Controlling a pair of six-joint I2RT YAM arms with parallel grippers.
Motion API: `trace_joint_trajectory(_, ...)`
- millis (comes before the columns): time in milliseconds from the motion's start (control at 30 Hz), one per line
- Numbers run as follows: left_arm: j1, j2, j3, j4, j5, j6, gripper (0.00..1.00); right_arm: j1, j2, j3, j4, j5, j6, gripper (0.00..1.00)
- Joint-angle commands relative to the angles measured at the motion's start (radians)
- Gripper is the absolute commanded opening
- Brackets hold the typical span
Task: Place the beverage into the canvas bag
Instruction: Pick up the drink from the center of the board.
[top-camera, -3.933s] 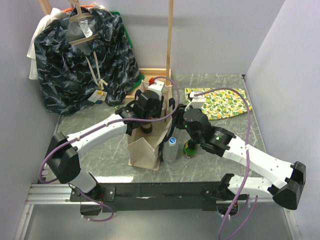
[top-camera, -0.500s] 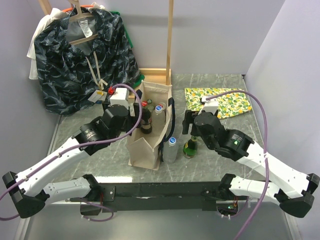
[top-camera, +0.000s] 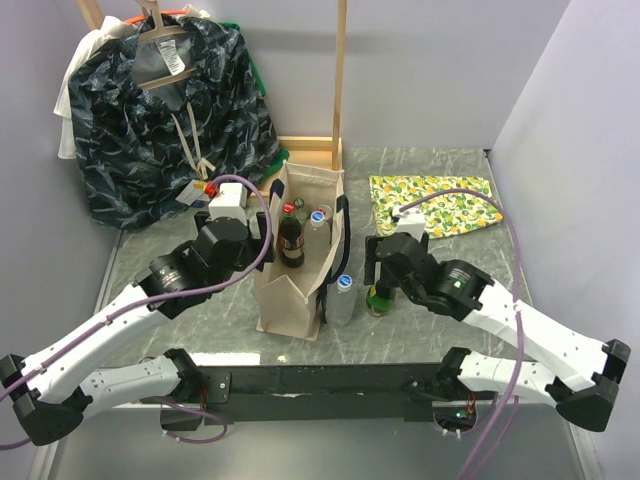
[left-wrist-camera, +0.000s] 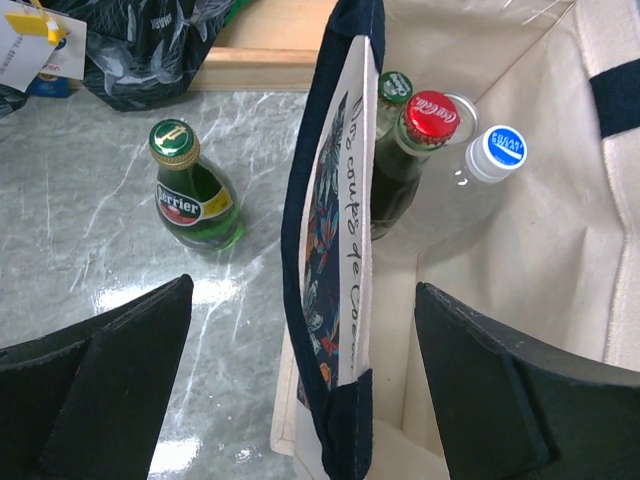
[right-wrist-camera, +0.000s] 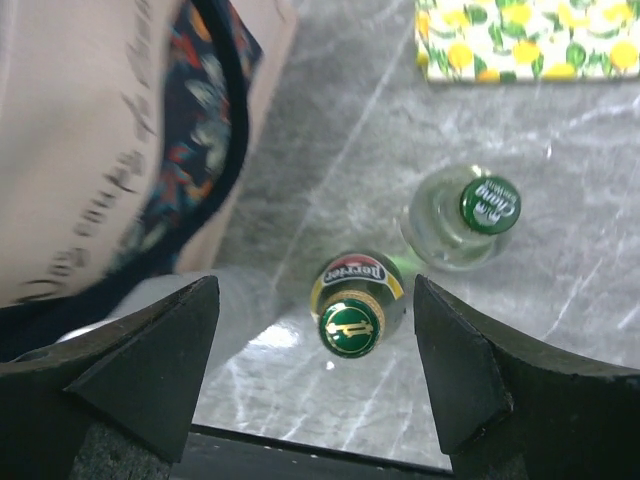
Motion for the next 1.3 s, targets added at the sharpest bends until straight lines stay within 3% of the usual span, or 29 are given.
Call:
trace_joint_trajectory(0,-0.004,0.003,-0.006,0.048,-0.01,0.008,0.96,-0.003,0.021,-0.03,-0.023,0.014,0.06,0.84)
trace_joint_trajectory(333,-0.002,0.044,0.003,0.074,-0.001,0.041,0.96,-0.009,0.056,-0.04,-0.049,0.016,0.118,0.69)
trace_joint_trajectory(867,0.01,0.029,-0.028,0.102,0.011,0.03,0.96,-0.042,0.066,-0.083,-0.028,-0.01,0.132,0.61)
trace_joint_trajectory(967,0.01,0.029,-0.031,0.102,0.014,0.027,0.96,-0.045,0.064,-0.086,-0.019,-0.013,0.126,0.53)
trace_joint_trajectory(1067,0.013,0.027,-0.033,0.102,0.014,0.025,0.96,-0.048,0.058,-0.084,-0.012,-0.012,0.121,0.31)
trace_joint_trajectory(1100,0.011,0.027,-0.034,0.1,0.014,0.025,0.96,-0.048,0.058,-0.084,-0.012,-0.007,0.12,0.2)
trace_joint_trajectory(1200,0.011,0.027,-0.036,0.102,0.017,0.024,0.96,-0.048,0.053,-0.081,-0.014,0.005,0.123,0.0)
trace_joint_trajectory(1267,0.011,0.029,-0.037,0.102,0.019,0.024,0.96,-0.048,0.05,-0.081,-0.009,0.006,0.12,0.0)
